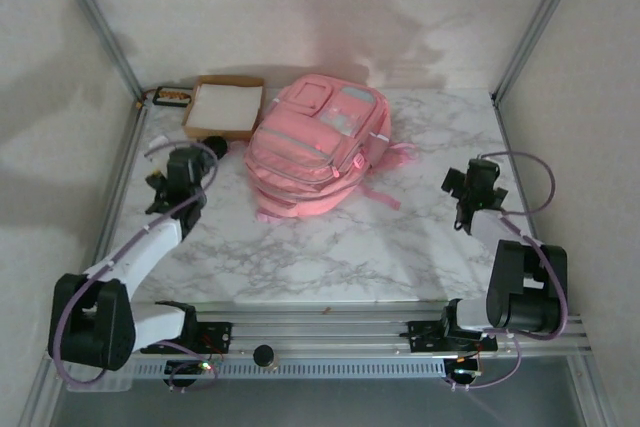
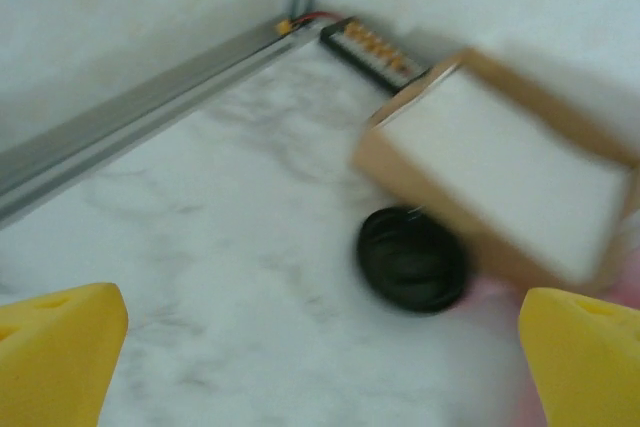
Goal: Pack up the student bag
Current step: Reset both arms
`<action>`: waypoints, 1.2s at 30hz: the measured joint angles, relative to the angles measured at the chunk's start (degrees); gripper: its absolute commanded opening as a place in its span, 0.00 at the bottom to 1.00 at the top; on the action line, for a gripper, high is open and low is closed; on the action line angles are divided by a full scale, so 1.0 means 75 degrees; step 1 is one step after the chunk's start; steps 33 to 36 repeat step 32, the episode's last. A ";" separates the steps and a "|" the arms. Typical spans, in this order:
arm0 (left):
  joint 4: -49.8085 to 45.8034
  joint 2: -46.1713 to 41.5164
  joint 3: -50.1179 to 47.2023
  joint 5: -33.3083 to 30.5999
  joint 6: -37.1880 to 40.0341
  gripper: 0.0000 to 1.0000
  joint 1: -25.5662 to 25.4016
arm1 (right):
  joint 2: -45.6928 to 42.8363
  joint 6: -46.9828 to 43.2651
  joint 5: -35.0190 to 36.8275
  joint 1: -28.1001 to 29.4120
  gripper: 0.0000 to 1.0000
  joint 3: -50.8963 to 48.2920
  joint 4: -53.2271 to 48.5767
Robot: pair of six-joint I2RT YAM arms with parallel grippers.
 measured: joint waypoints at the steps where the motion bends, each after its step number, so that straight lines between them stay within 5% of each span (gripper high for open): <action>1: 0.0423 0.0061 -0.0536 -0.0003 0.0274 1.00 0.0000 | 0.0000 -0.0096 -0.0117 0.0009 0.99 -0.0256 0.0452; 7: 0.3541 0.0455 -0.2352 0.0093 0.1609 1.00 0.0047 | 0.0003 -0.0708 -0.1320 -0.0009 0.99 -0.1716 0.3450; 14: 0.6406 0.1221 -0.3080 0.1405 0.2530 0.99 0.0073 | 0.0201 -0.1172 -0.3133 0.0172 0.99 -0.2396 0.5823; 19: 0.8067 0.2186 -0.3319 0.1947 0.2836 0.99 0.0047 | 0.1177 -0.1355 -0.3191 0.0618 0.99 -0.2841 0.7213; 36: 0.8142 0.2463 -0.3042 0.1988 0.2748 0.99 0.0207 | 0.1311 -0.1253 -0.2433 0.0615 0.99 -0.2806 0.7667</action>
